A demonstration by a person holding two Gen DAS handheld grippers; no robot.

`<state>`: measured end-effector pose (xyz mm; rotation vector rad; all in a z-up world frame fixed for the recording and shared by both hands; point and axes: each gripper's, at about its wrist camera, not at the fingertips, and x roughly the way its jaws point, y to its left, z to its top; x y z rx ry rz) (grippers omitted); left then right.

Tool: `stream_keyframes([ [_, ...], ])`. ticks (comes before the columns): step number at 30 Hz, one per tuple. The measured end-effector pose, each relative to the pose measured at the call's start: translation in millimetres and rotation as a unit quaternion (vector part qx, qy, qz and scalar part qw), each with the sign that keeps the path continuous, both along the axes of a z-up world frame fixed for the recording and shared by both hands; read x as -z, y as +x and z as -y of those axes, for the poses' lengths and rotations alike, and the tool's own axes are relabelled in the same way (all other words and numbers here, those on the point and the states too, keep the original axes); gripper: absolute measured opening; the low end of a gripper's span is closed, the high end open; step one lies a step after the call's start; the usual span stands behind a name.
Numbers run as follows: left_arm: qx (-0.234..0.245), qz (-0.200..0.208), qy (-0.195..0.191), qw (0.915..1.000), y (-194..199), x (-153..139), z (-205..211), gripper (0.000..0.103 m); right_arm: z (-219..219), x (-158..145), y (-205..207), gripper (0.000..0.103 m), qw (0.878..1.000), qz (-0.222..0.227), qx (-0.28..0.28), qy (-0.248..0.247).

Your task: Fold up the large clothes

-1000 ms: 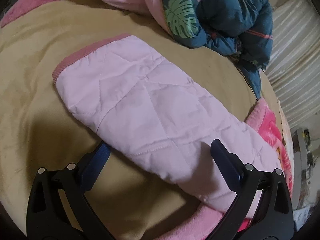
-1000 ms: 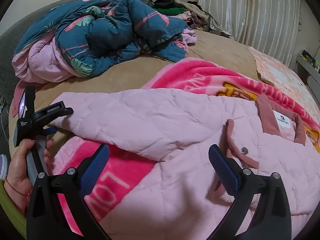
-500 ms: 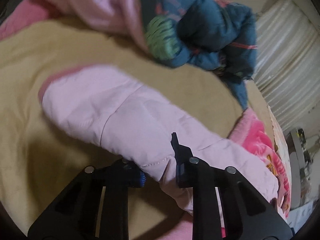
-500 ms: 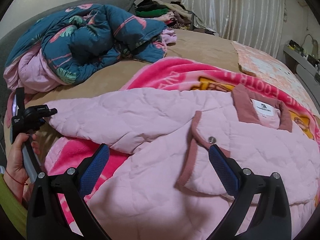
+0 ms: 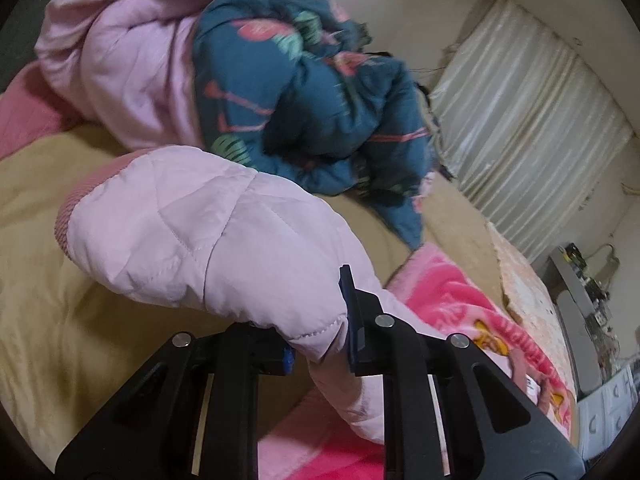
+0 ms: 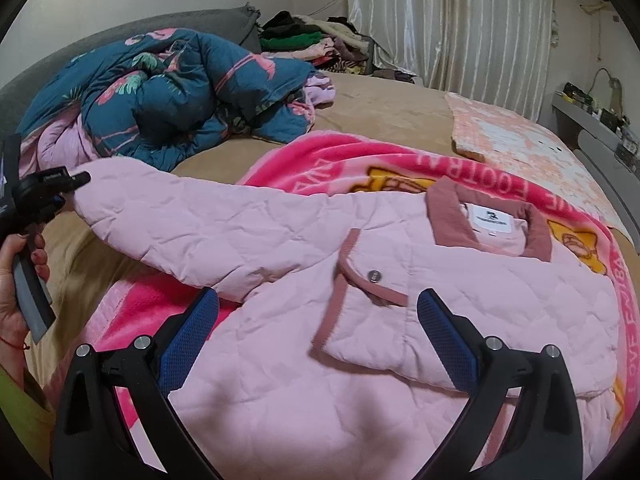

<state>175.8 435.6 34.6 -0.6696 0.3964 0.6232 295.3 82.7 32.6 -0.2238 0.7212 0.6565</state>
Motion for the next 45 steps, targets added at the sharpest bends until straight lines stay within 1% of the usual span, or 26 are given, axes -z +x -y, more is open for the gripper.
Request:
stream_keyframes([
  [6, 0.034, 0.021, 0.038, 0.9985, 2, -30, 33, 0.01, 27, -9, -2, 0.099, 1.0, 0.018, 0.014, -0.005],
  [8, 0.046, 0.027, 0.057, 0.997, 5, -40, 46, 0.01, 36, -11, -2, 0.099, 0.999, 0.023, 0.022, -0.004],
  [13, 0.072, 0.038, 0.085, 0.993, 8, -56, 72, 0.009, 62, -16, 0, 0.099, 0.999, 0.022, 0.037, 0.011],
  [17, 0.088, 0.049, 0.09, 0.9908, 6, -65, 89, 0.009, 81, -19, 0, 0.099, 0.999, 0.02, 0.045, 0.017],
  [21, 0.102, 0.056, 0.09, 0.9891, 3, -72, 107, 0.009, 97, -27, -4, 0.099, 0.998, 0.032, 0.052, 0.012],
  [24, 0.116, 0.051, 0.105, 0.9863, 8, -80, 125, 0.009, 111, -36, -8, 0.099, 0.997, 0.048, 0.062, 0.007],
  [33, 0.152, 0.041, 0.132, 0.9787, 32, -105, 181, 0.009, 150, -53, -14, 0.099, 0.996, 0.062, 0.071, 0.01],
  [39, 0.172, 0.034, 0.147, 0.9735, 48, -118, 212, 0.008, 179, -58, -15, 0.099, 0.994, 0.063, 0.084, 0.023],
  [45, 0.187, 0.028, 0.162, 0.9684, 59, -125, 239, 0.008, 209, -58, -12, 0.099, 0.993, 0.065, 0.094, 0.035],
])
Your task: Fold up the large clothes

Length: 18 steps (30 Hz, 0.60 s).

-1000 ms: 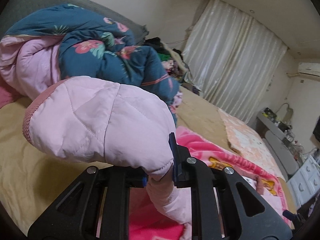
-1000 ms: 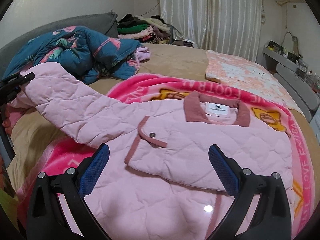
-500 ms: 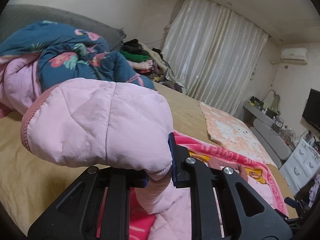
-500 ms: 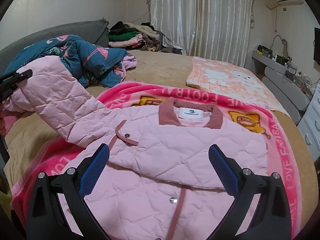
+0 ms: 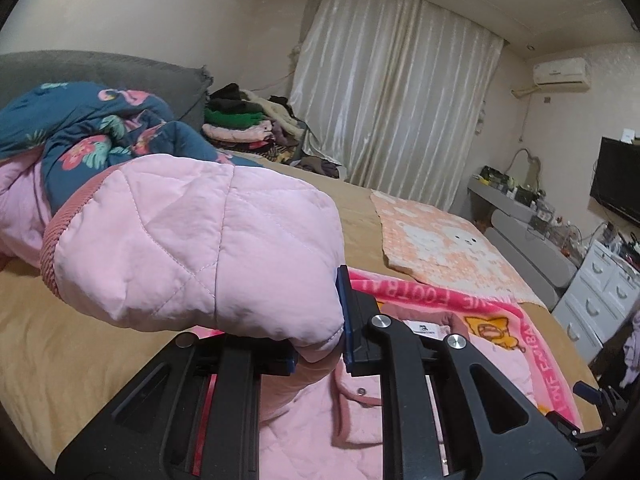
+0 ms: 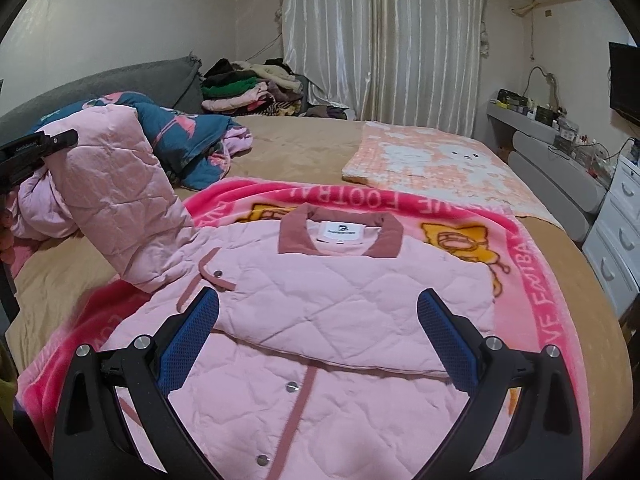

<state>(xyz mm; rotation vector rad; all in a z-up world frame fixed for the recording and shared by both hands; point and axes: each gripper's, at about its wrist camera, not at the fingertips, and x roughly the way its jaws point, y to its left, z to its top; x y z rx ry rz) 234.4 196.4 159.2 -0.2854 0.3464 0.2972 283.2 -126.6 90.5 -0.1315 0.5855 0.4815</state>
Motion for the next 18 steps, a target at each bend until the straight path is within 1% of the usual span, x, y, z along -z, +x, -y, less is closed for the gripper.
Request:
stream_keyframes([
  [9, 0.017, -0.012, 0.027, 0.9994, 21, -5, 39, 0.008, 36, 5, 6, 0.099, 1.0, 0.002, 0.012, 0.006],
  [13, 0.028, -0.019, 0.039, 0.9987, 33, -2, 56, 0.008, 54, 9, 11, 0.099, 1.0, -0.001, 0.021, 0.019],
  [18, 0.046, -0.029, 0.059, 0.9968, 48, 3, 86, 0.008, 77, 17, 16, 0.099, 0.999, -0.004, 0.033, 0.031],
])
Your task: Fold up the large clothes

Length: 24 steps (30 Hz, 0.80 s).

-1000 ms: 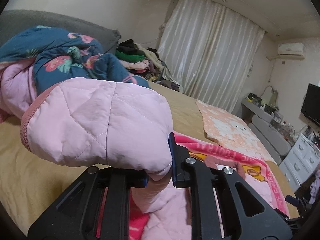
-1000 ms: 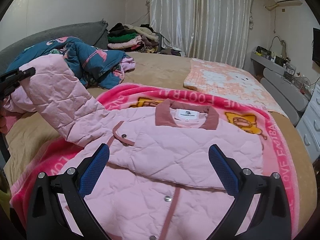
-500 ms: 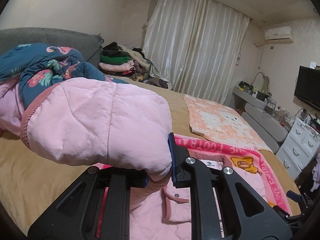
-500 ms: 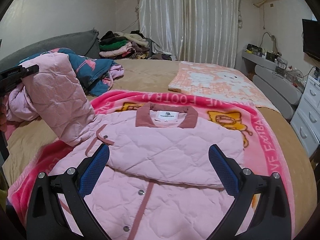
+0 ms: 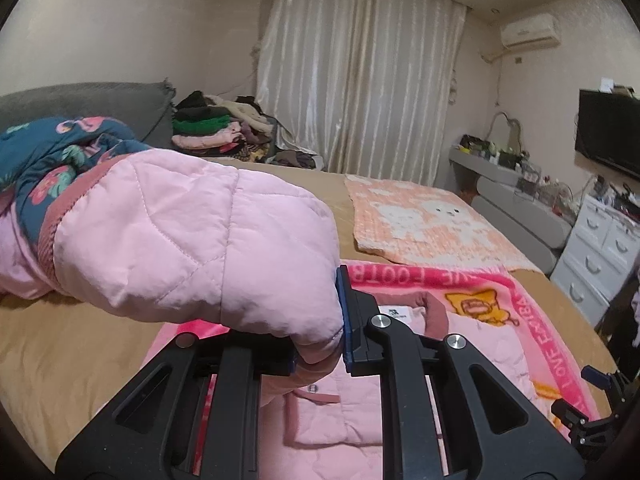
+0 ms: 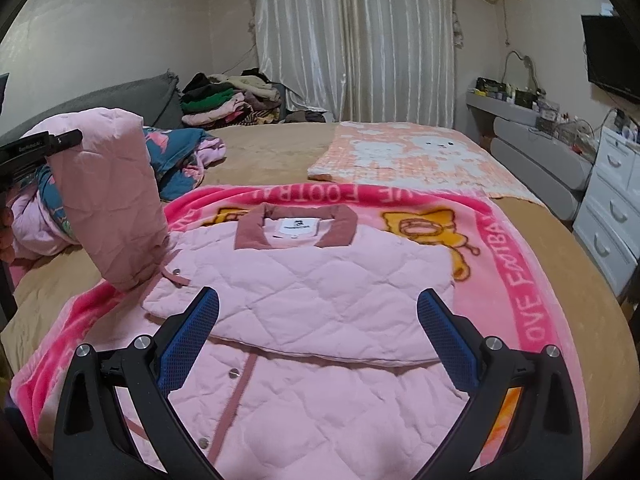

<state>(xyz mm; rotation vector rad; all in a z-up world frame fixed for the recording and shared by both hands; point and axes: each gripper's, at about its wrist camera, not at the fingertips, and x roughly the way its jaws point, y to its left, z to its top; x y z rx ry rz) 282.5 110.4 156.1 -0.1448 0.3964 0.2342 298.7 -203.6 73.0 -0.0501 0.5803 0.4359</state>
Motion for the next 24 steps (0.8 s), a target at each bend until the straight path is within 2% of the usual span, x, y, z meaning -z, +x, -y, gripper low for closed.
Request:
stream_keyframes([
  [12, 0.045, -0.036, 0.04, 0.9976, 38, 32, 71, 0.008, 55, 36, 13, 0.099, 0.999, -0.016, 0.042, 0.016],
  [24, 0.087, -0.077, 0.073, 0.9905, 57, 77, 128, 0.008, 85, 42, 22, 0.099, 0.995, -0.036, 0.07, 0.055],
])
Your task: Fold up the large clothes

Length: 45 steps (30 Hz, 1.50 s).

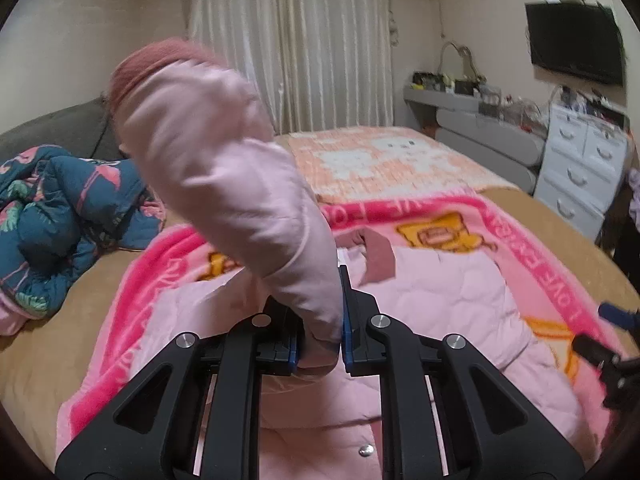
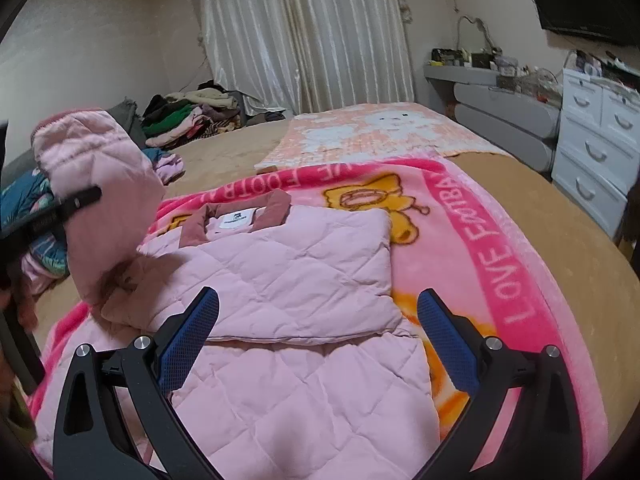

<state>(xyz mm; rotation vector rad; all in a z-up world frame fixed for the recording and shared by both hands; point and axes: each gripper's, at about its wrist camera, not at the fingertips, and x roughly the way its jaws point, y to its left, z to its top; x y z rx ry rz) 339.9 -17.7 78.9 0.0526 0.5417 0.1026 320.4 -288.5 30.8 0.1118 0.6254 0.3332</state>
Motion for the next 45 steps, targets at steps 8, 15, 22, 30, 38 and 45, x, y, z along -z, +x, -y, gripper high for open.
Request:
stream_keyframes([
  [8, 0.024, -0.042, 0.045, 0.9978, 10, 44, 35, 0.008, 25, 3, 7, 0.099, 0.999, -0.017, 0.028, 0.04],
  [15, 0.046, -0.075, 0.091, 0.9919, 13, 79, 64, 0.009, 46, 5, 13, 0.099, 0.996, -0.031, 0.055, 0.062],
  [22, 0.067, -0.11, 0.167, 0.9774, 9, 111, 90, 0.021, 47, 15, 19, 0.099, 0.994, -0.056, 0.047, 0.082],
  [30, 0.124, -0.154, 0.16, 0.9673, -20, 123, 100, 0.081, 37, 27, 25, 0.099, 0.99, -0.092, 0.023, 0.099],
  [38, 0.092, -0.153, 0.058, 0.9823, -49, 88, 36, 0.094, -3, 49, 29, 0.099, 0.983, -0.144, -0.023, 0.112],
  [45, -0.01, -0.135, -0.008, 0.9908, -53, 64, -55, 0.094, -46, 72, 31, 0.099, 0.97, -0.196, -0.032, 0.142],
])
